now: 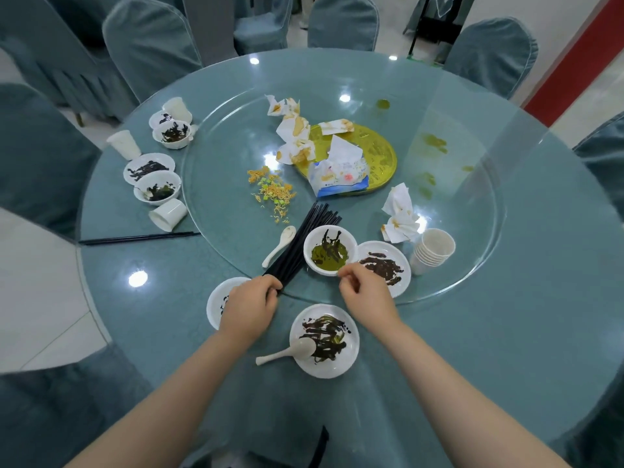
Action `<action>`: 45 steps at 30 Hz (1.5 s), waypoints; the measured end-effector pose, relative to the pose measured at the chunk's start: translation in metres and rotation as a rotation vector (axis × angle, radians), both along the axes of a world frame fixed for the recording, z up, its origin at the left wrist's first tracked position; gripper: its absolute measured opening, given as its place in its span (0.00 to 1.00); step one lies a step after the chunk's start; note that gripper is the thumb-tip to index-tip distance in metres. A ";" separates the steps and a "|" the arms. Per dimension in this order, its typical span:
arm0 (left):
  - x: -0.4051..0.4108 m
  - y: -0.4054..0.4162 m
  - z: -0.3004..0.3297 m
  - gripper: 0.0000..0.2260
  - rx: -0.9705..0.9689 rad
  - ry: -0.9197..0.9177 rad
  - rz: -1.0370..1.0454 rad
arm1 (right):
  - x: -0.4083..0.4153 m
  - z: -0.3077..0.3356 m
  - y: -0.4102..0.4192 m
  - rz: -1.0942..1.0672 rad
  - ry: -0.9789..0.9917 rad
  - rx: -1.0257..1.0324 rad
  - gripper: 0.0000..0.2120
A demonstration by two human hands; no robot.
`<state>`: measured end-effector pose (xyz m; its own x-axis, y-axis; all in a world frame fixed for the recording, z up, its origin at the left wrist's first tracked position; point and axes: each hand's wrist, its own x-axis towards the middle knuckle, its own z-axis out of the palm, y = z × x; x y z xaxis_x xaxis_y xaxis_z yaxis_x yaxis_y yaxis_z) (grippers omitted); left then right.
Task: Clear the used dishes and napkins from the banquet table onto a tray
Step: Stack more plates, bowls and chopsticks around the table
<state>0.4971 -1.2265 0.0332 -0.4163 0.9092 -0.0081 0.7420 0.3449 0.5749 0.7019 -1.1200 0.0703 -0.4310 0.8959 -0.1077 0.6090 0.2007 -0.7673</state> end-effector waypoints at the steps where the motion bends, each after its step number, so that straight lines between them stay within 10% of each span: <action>1: -0.006 -0.004 -0.001 0.08 0.002 -0.017 0.044 | -0.006 -0.004 -0.007 0.019 0.006 -0.041 0.08; 9: -0.049 -0.053 -0.023 0.19 -0.066 0.140 0.263 | -0.054 -0.031 -0.060 0.140 -0.010 -0.325 0.11; 15: -0.054 -0.077 -0.033 0.23 -0.235 -0.117 0.292 | -0.083 -0.036 -0.079 0.294 -0.151 -0.412 0.26; 30: -0.061 -0.094 -0.023 0.13 -0.026 -0.509 0.528 | -0.107 -0.035 -0.090 0.073 0.096 -0.559 0.03; 45: -0.018 -0.003 0.016 0.13 0.196 -0.606 0.336 | -0.048 0.003 -0.039 -0.169 0.310 -0.485 0.07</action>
